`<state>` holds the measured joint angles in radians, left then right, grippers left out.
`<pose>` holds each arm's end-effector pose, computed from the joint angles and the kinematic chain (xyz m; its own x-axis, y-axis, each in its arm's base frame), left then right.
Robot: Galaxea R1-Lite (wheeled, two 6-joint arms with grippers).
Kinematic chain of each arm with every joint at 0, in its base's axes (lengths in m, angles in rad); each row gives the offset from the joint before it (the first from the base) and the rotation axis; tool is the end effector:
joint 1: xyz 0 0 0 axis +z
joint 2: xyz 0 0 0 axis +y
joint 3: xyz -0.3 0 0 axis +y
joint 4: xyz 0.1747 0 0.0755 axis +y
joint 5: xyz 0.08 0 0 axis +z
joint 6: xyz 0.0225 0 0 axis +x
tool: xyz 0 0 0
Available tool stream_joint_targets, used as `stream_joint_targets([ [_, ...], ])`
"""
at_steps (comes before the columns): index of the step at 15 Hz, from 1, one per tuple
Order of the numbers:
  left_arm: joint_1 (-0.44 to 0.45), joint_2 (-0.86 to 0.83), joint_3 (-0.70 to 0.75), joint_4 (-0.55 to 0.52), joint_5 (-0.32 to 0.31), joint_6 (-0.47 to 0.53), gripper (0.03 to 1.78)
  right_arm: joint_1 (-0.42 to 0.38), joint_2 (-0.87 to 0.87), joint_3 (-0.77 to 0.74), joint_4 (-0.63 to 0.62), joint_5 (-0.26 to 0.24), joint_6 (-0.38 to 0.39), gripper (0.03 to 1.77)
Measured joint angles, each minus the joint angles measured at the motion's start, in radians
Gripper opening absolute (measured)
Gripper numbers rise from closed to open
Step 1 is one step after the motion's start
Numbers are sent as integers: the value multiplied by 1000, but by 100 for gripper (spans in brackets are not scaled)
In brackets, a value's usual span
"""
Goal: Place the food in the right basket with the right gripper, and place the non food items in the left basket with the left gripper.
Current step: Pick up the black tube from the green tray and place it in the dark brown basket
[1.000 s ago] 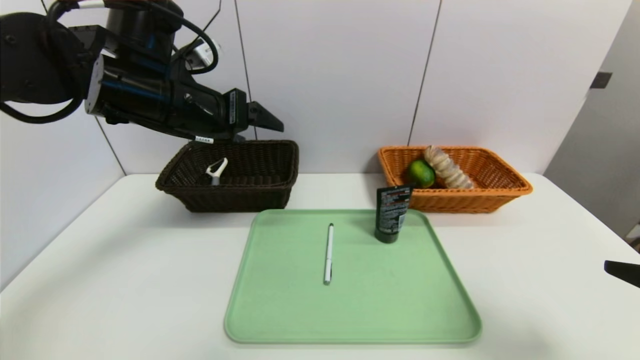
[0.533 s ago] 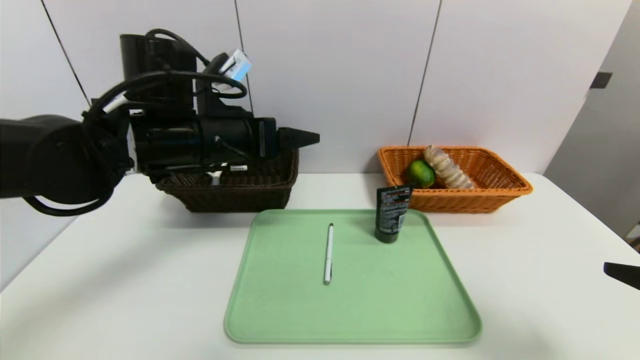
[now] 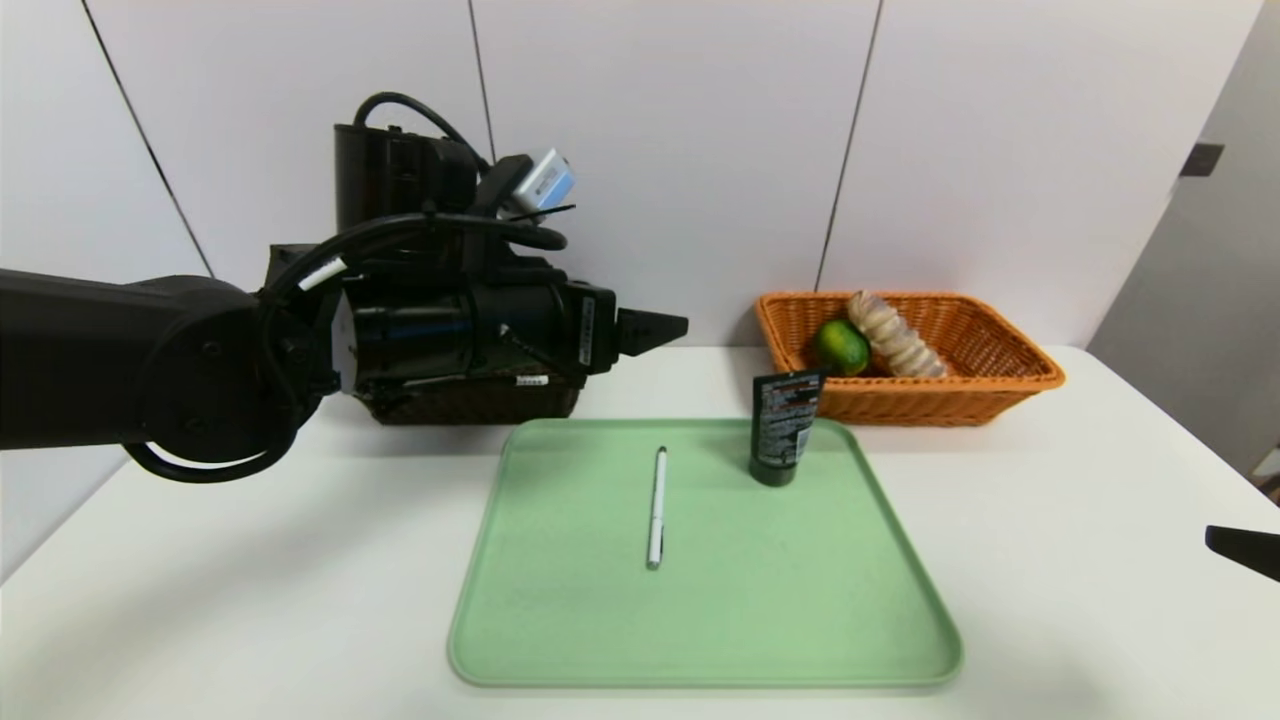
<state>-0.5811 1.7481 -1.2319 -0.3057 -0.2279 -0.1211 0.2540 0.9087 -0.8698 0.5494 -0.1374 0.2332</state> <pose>0.2829 -0.1919 0.2534 0.6722 -0.7118 -0.2035 0.6931 0.7017 -0.1650 0.0764 0.0167 0.2485 0.8320 0.0745 -0.5497 -0.0107 0.9929 0.1183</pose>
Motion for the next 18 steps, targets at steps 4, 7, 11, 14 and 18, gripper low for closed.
stream_joint_targets([
  [4,-32,14,61,-98,103,-14,169,0,0,3,-1,0,0,171],
  [7,-60,48,114,-310,104,-70,169,0,-3,12,0,0,0,171],
  [11,-110,80,156,-360,38,-44,169,0,-12,36,-1,1,0,171],
  [14,-116,101,175,-392,-133,-39,169,0,-16,42,0,0,0,171],
  [18,-104,174,180,-539,-207,-13,169,0,-21,54,0,0,2,171],
])
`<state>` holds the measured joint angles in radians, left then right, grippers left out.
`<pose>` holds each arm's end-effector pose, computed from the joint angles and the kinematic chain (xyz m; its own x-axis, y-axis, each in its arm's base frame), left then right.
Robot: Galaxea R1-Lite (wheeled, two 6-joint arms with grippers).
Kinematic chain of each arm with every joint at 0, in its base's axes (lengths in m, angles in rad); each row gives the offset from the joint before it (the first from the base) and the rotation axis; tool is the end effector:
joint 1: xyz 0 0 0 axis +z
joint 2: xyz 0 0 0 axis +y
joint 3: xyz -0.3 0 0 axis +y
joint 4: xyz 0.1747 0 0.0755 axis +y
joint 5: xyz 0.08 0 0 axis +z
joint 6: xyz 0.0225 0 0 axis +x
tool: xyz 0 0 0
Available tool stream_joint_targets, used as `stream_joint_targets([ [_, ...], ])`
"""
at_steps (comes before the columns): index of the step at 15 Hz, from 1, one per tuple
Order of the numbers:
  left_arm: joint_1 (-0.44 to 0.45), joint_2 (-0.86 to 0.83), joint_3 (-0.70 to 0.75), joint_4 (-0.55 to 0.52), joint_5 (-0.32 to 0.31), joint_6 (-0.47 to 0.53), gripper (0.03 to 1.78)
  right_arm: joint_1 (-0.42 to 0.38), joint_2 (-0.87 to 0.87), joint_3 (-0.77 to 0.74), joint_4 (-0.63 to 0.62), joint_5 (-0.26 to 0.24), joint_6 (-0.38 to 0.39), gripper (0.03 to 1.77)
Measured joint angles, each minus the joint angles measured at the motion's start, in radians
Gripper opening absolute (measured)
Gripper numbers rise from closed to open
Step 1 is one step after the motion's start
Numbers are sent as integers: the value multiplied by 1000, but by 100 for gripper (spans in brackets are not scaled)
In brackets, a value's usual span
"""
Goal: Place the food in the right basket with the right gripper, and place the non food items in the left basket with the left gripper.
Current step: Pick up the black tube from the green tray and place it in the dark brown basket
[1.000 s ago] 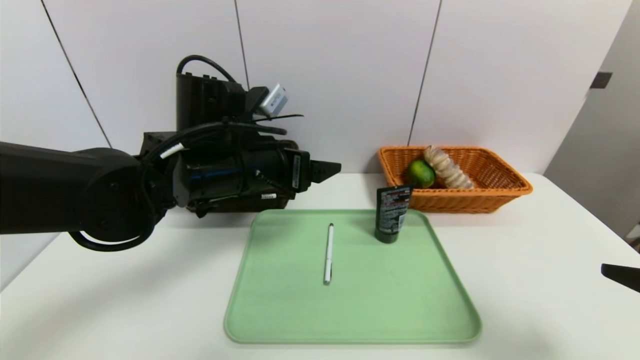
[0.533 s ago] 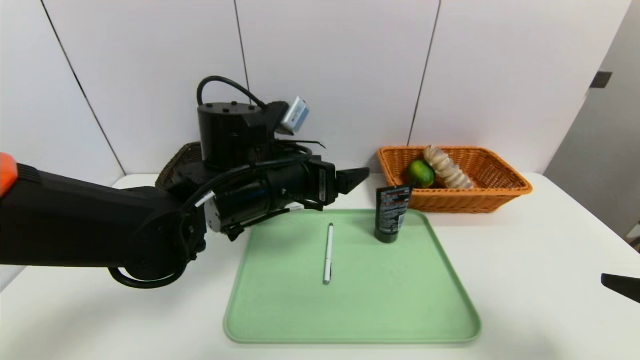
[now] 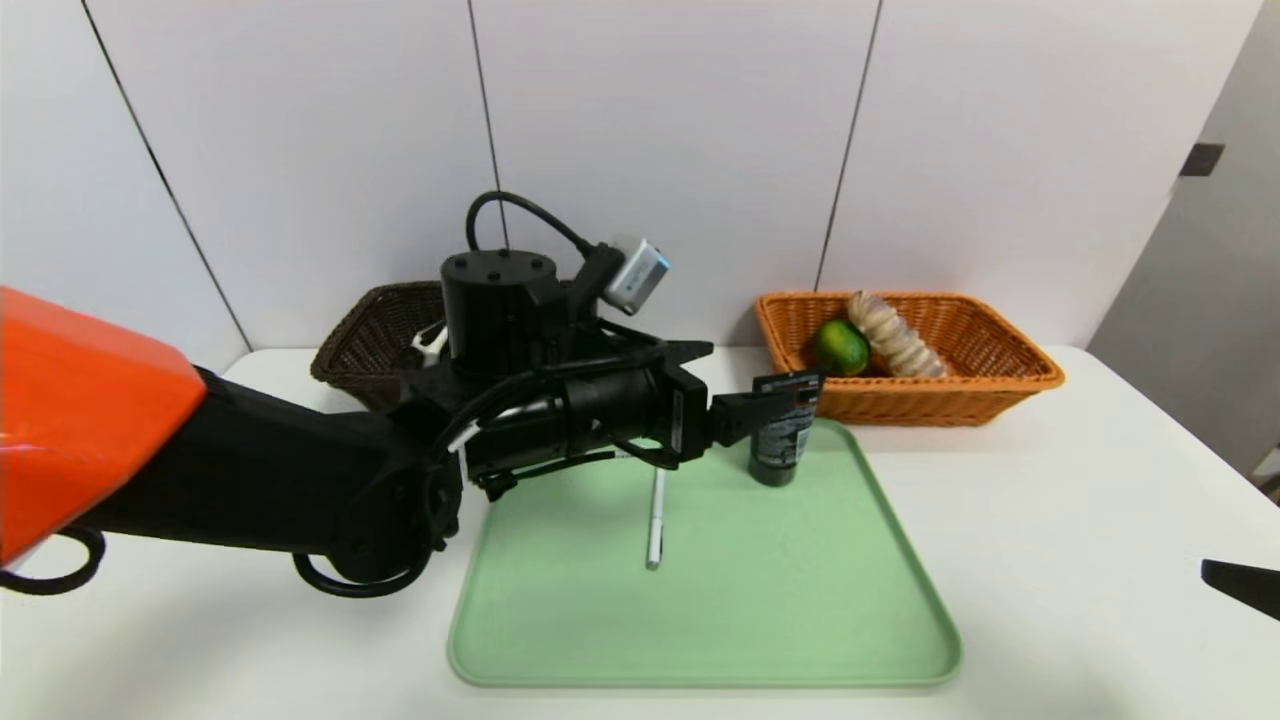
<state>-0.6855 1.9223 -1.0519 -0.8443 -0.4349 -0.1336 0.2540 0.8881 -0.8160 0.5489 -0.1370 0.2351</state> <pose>0.2835 -0.2441 0.1941 0.4351 -0.9001 -0.0237 0.8895 0.4337 -0.1441 0.0720 0.0155 0.2360 0.8141 0.0703 -0.5764 -0.0063 0.9937 0.1122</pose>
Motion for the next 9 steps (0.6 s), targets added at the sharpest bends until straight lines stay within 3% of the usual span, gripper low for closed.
stream_joint_targets([
  [5,67,99,-3,-12,-149,134,169,-1,-4,7,0,0,0,171],
  [9,75,155,-22,-20,-154,148,169,-1,-4,14,0,0,-2,171],
])
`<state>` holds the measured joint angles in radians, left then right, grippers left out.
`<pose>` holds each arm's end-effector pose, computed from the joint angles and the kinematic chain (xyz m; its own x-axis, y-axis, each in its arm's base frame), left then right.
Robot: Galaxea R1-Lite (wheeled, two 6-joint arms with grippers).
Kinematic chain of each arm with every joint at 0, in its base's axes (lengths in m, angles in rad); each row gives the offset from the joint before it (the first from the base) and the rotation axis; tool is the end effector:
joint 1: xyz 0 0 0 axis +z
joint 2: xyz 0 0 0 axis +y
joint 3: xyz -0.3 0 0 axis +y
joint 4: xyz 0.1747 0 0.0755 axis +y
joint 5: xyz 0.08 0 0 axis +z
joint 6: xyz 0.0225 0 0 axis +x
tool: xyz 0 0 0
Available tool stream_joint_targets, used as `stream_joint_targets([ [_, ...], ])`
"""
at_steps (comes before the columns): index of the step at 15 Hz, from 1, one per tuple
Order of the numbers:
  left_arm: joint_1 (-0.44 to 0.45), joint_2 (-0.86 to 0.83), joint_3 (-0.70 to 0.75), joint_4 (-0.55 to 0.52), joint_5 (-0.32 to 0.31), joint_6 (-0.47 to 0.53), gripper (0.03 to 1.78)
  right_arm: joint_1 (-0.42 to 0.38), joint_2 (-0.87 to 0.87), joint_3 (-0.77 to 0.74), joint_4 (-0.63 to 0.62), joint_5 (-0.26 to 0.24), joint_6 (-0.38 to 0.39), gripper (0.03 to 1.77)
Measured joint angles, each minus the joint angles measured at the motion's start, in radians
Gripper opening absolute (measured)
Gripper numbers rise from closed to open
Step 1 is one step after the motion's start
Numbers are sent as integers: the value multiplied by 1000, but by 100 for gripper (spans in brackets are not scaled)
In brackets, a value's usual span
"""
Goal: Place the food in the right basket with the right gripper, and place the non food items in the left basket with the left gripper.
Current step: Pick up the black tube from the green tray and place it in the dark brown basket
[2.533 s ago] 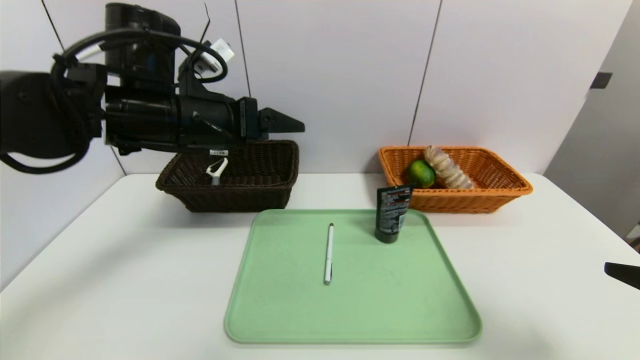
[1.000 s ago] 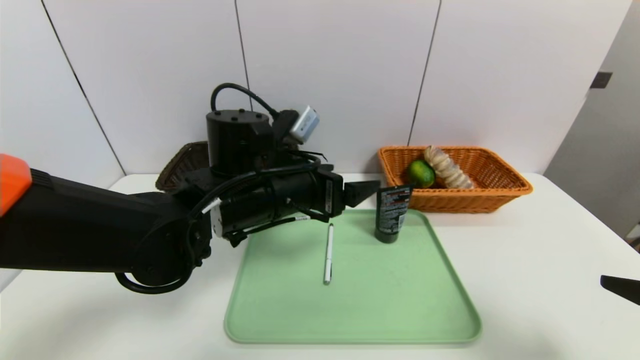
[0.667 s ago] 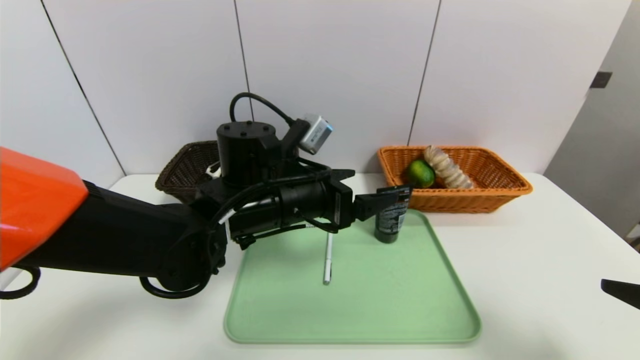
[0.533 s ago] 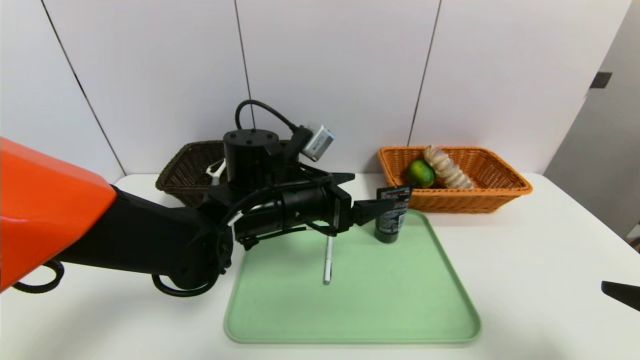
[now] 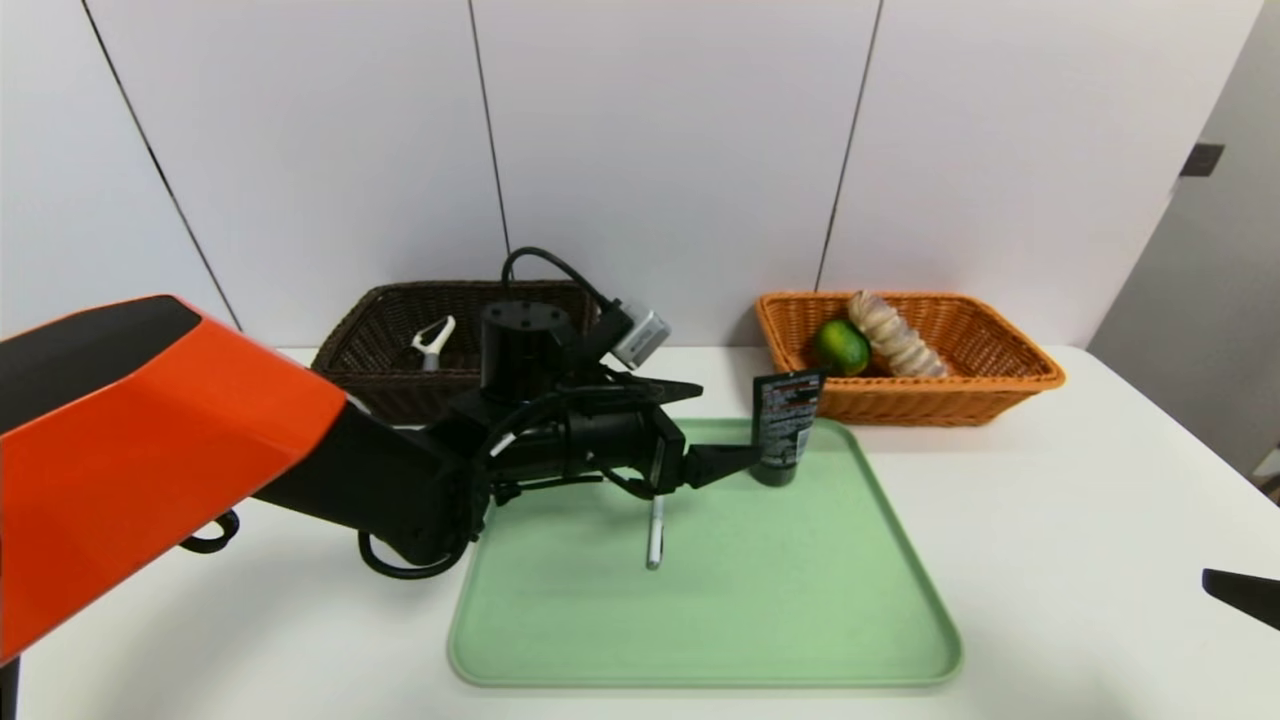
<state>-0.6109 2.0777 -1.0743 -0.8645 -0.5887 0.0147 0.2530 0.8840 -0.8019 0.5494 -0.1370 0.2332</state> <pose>0.3213 -0.2402 0.1419 0.3562 -0.9273 -0.1151 0.9291 0.3646 -0.0623 0.0711 0.0152 0.2325 0.8083 0.0679 -0.5848 -0.0053 0.9941 0.1081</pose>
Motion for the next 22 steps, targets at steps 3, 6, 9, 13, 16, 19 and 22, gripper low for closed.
stream_joint_targets([
  [3,2,52,-57,-21,0,22,169,0,0,4,0,0,0,171],
  [6,1,94,-98,-19,-2,22,169,-3,0,8,0,0,0,171],
  [9,-4,124,-123,-18,-1,21,169,-3,3,12,-1,0,0,171],
  [13,-23,162,-202,23,3,19,169,-4,5,13,-2,0,0,171],
  [16,-37,190,-264,56,4,18,169,-5,6,14,-2,0,0,171],
  [19,-51,210,-281,67,3,17,169,-5,7,19,-1,0,-1,171],
  [22,-64,231,-310,71,3,15,169,-5,9,23,-2,0,-1,171],
])
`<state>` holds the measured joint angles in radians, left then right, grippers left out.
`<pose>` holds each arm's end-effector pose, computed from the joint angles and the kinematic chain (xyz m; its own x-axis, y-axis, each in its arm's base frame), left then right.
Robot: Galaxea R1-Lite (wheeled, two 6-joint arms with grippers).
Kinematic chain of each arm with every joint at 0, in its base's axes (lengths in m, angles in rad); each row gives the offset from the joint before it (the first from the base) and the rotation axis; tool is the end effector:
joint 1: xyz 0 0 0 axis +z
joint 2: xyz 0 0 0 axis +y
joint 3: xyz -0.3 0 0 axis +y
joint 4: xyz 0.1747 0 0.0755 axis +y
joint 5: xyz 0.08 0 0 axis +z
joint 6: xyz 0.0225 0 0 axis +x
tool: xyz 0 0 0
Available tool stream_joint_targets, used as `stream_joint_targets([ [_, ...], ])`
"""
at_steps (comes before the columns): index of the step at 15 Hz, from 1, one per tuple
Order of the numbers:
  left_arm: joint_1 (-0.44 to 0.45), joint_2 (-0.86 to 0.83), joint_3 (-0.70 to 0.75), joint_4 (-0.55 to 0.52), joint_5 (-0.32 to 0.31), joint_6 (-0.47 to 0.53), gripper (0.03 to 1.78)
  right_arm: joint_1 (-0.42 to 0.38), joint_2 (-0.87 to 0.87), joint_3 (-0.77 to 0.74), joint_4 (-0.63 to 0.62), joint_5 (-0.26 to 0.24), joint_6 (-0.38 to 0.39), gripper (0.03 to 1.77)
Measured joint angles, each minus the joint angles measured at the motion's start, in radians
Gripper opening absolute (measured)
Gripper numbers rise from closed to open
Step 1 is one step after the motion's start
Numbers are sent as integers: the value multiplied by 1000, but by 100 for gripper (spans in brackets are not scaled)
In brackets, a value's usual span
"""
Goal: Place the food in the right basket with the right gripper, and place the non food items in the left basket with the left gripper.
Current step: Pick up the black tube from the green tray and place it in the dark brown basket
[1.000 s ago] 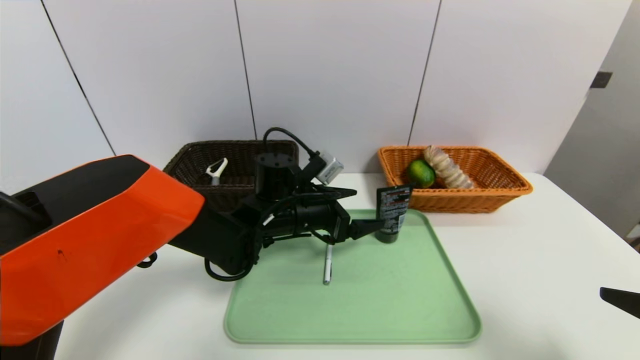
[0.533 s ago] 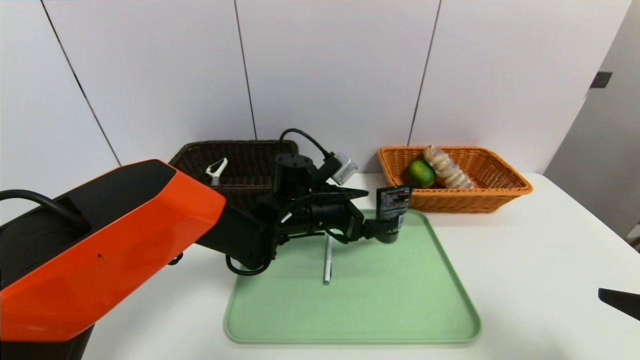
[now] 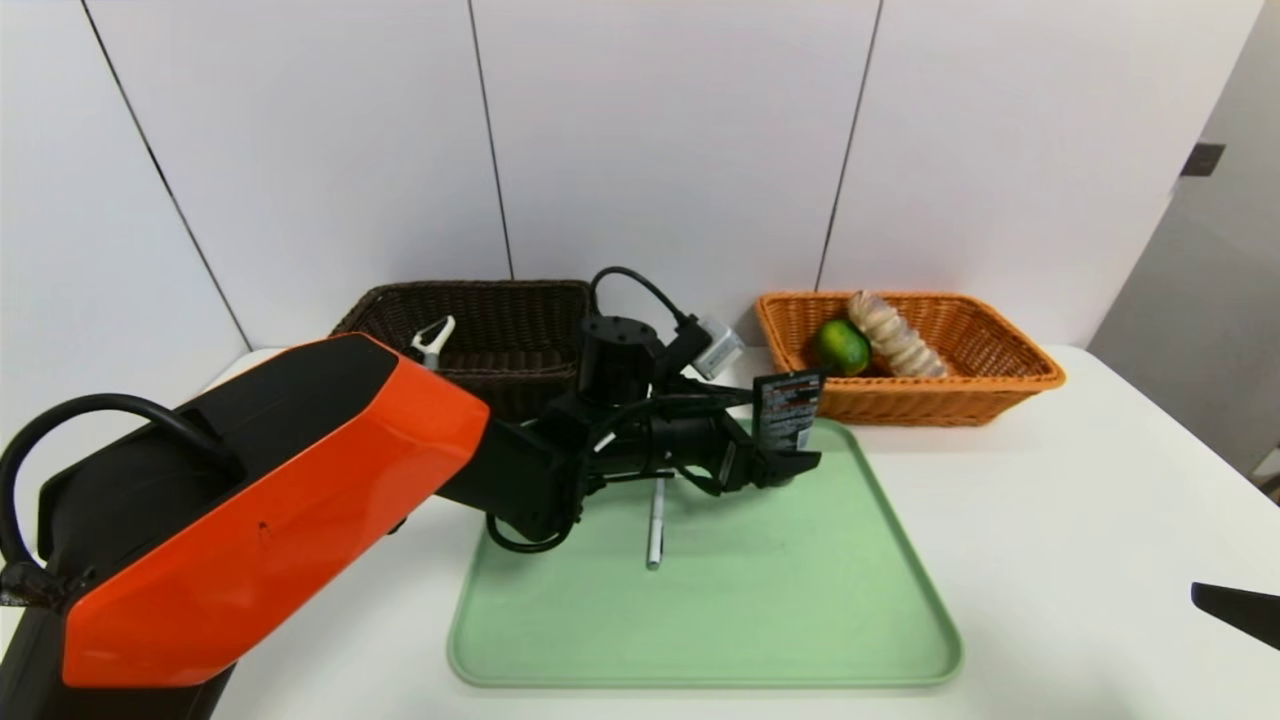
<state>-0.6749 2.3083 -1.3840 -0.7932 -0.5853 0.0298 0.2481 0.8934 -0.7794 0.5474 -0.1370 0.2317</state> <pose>0.3554 -0.3003 0.1152 0.3000 -0.9477 -0.1090 0.9511 0.3060 -0.0426 0.0733 0.0154 0.2261 0.7913 0.0596 -0.6085 0.0016 0.9950 0.0996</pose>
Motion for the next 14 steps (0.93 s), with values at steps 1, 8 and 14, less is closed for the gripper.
stream_joint_targets([
  [1,-3,7,-19,10,-1,-1,169,0,0,1,0,0,0,171],
  [8,-26,59,-119,54,1,-4,169,0,-2,0,-1,-2,-3,171],
  [14,-27,101,-174,55,3,-7,160,-1,-2,10,-1,-2,-7,171],
])
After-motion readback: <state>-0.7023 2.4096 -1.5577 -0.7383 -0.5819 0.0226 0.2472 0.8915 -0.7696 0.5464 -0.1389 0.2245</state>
